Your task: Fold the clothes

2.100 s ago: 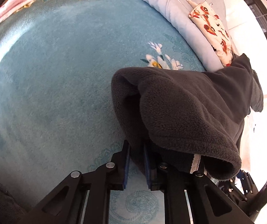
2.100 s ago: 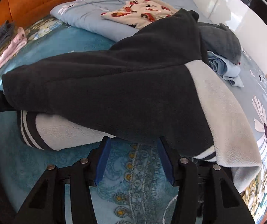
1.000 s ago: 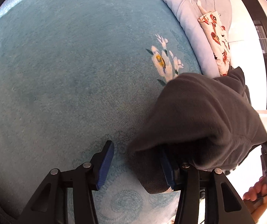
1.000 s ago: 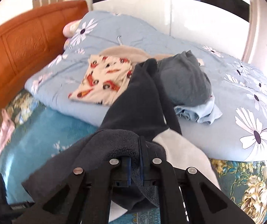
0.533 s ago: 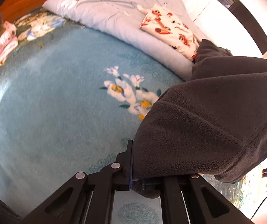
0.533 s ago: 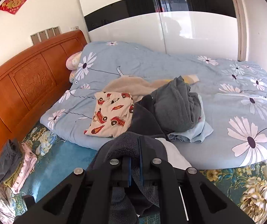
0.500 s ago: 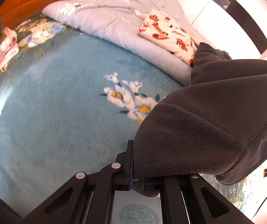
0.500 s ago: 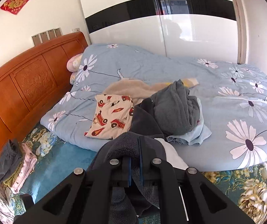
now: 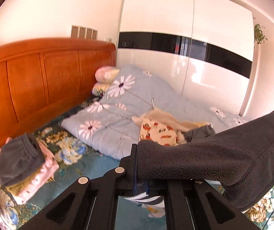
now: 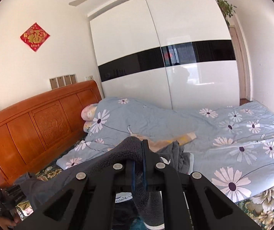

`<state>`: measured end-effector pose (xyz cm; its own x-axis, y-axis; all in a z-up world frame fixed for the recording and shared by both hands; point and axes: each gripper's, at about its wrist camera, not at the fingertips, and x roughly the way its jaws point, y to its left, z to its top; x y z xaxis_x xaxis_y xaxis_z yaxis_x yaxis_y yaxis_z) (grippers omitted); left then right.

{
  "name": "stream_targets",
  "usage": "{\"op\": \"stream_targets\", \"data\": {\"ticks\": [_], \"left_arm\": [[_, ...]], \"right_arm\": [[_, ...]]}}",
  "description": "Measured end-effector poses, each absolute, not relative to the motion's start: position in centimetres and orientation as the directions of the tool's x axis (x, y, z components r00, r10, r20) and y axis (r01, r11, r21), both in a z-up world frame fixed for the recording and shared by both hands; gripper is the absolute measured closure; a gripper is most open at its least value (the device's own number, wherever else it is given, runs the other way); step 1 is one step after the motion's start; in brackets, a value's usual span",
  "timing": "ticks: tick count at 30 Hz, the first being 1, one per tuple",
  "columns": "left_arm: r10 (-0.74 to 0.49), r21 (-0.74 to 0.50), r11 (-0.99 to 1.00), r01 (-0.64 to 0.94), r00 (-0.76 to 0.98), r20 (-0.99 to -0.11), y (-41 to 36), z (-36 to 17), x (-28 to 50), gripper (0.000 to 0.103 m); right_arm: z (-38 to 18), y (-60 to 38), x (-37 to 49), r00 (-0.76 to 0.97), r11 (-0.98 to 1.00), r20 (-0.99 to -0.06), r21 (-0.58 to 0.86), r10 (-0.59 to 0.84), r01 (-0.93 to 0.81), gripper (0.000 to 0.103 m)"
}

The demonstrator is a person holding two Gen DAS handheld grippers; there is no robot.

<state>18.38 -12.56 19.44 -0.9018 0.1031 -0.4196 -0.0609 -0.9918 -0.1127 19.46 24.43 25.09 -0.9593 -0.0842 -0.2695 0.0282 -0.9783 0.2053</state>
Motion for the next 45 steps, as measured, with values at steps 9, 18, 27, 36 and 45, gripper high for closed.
{"op": "stream_targets", "data": {"ticks": [9,18,27,36,45], "left_arm": [[0.071,0.052,-0.995,-0.083,-0.977,-0.203,-14.8,30.9,28.8,0.097],[0.027,0.155,-0.977,-0.144,-0.813,-0.582,-11.0,18.4,16.9,0.097],[-0.065,0.172,-0.972,-0.161,-0.520,-0.852,-6.0,-1.6,11.7,0.097],[-0.058,0.150,-0.978,-0.142,-0.508,-0.859,-4.9,-1.6,5.4,0.097],[-0.050,0.127,-0.976,-0.174,-0.391,-0.919,-2.4,-4.2,0.1,0.094]], "right_arm": [[32.8,25.0,32.5,-0.968,-0.958,-0.061,0.171,-0.243,0.229,0.097],[24.5,26.9,23.6,-0.869,-0.961,-0.431,0.227,-0.244,0.157,0.097],[1.4,29.5,14.5,-0.589,-0.960,-0.789,0.271,-0.177,-0.075,0.097],[-0.2,33.0,8.7,-0.569,-0.923,-0.794,0.356,-0.214,-0.149,0.097],[-3.4,35.5,4.5,-0.514,-0.890,-0.838,0.361,-0.180,-0.277,0.097]]}}
